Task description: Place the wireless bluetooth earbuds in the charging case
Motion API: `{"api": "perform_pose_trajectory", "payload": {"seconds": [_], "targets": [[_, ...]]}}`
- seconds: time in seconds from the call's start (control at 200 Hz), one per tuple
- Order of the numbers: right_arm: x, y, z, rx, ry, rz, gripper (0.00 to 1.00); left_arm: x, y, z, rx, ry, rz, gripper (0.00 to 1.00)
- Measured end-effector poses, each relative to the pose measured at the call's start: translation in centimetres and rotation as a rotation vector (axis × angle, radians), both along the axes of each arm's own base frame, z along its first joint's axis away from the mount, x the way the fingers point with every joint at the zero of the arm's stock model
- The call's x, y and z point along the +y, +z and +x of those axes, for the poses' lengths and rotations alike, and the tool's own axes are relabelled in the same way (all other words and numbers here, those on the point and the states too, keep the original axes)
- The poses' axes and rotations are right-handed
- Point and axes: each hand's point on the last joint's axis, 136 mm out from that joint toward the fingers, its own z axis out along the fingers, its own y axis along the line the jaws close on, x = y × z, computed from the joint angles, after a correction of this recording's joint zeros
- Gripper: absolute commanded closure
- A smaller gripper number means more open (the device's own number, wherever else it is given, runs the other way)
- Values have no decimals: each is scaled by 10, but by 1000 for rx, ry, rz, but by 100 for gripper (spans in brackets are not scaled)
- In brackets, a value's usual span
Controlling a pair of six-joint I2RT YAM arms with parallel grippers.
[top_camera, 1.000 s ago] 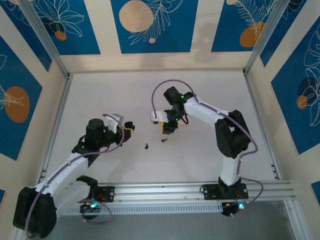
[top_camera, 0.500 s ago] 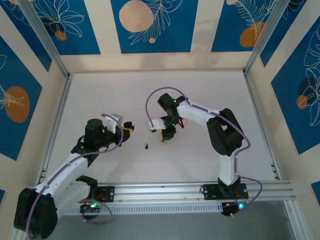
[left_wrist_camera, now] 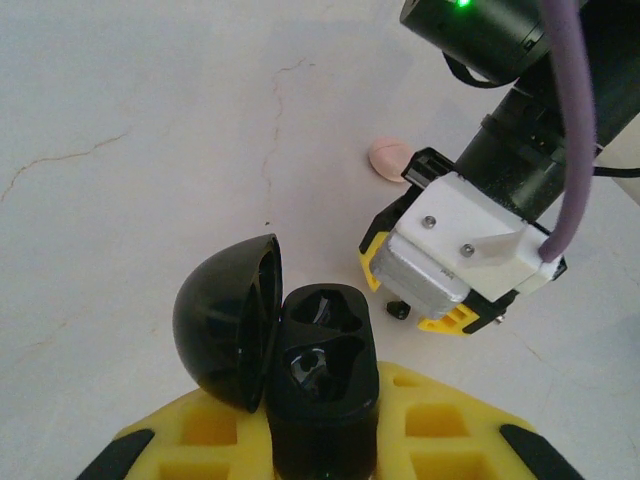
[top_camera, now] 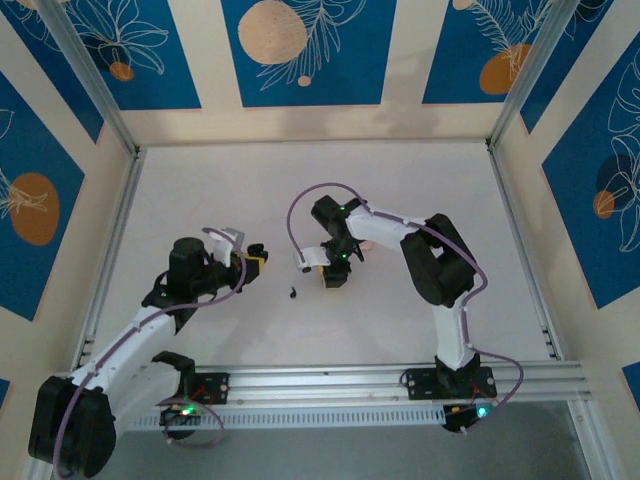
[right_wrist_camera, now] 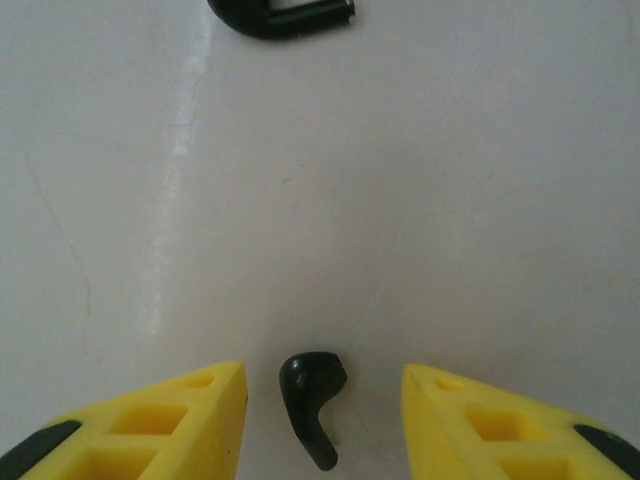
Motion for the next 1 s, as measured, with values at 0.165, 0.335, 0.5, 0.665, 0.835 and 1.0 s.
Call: {"api": "perform_pose_trajectory", "payload": {"seconds": [0.165, 0.335, 0.5, 0.665, 0.835, 1.0], "targets": [[-1, -5, 1, 1, -8, -13, 62, 0, 0, 0, 0, 1, -1, 81], [-1, -5, 4, -9, -15, -14, 65, 0, 0, 0, 6, 1, -7, 81], [0, -6, 7, -23, -24, -20, 73, 0, 0, 0, 7, 1, -8, 81], [1, -7, 10, -40, -31, -21, 77, 0, 0, 0, 9, 2, -10, 80], [0, -5, 9, -60, -44, -12, 80, 0, 0, 0, 4, -1, -4, 81], [-6, 2, 4, -71, -87, 19, 81, -1, -1, -1, -3, -16, 4, 81]]}}
